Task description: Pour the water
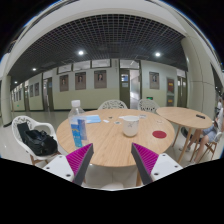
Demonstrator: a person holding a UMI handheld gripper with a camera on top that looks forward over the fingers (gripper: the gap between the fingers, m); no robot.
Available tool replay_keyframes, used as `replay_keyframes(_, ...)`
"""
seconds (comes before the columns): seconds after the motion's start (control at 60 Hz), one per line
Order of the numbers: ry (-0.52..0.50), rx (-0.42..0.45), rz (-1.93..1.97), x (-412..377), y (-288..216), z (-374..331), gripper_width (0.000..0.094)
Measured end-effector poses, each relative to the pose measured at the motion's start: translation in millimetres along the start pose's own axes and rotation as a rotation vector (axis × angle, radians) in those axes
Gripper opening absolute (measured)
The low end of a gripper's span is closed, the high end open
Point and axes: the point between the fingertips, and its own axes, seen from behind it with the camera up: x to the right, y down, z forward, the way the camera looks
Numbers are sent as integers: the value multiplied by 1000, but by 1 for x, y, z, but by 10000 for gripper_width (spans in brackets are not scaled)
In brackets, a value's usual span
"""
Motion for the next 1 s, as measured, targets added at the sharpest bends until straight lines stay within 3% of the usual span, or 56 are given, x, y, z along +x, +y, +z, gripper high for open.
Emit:
replay_keyframes(0.35,-113,1,-2,-73,-9,7,825)
replay_keyframes(0.583,-204,-9,37,-139,-11,77,823)
replay_keyframes(0.75,-63,17,11,-137,-16,152,810)
replay_keyframes(0.783,-30,17,9,-133,-15,159,782)
replay_keyframes(0.867,-3,46,4,-130,-15,174,473)
replay_keyframes(1.0,4,88,8,-128,-19,175,348)
